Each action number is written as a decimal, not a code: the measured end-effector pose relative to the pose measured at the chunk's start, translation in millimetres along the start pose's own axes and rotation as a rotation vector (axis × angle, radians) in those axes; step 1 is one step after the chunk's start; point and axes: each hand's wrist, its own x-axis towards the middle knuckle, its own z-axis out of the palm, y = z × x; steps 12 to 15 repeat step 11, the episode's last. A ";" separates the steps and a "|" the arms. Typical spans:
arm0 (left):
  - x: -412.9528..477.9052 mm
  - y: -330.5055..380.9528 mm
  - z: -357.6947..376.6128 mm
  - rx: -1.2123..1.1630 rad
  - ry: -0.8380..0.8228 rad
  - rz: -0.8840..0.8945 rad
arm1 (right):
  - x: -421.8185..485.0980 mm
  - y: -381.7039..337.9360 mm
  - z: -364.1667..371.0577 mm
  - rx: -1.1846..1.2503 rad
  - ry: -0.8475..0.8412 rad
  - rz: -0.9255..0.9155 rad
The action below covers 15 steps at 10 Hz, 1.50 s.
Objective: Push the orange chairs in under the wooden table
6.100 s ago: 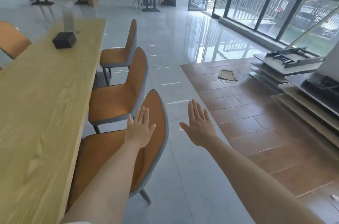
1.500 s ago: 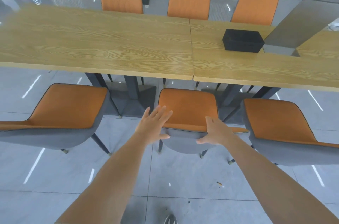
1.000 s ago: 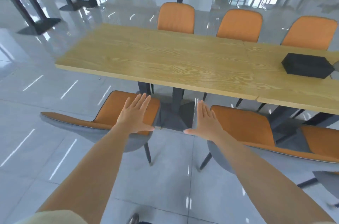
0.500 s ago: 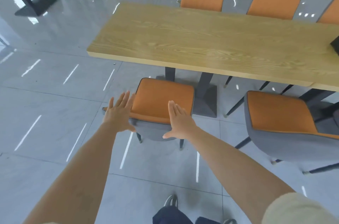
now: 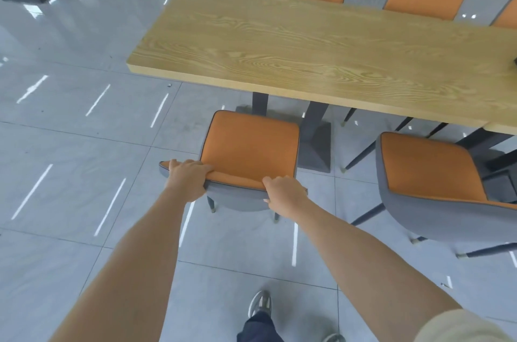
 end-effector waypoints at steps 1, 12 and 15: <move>-6.1 14.0 3.3 -0.011 0.016 -0.018 | -8.0 10.5 0.9 -0.032 -0.016 -0.025; -2.9 91.1 -10.9 -0.151 -0.068 0.202 | -77.3 82.3 18.1 0.085 0.037 0.223; -2.9 91.1 -10.9 -0.151 -0.068 0.202 | -77.3 82.3 18.1 0.085 0.037 0.223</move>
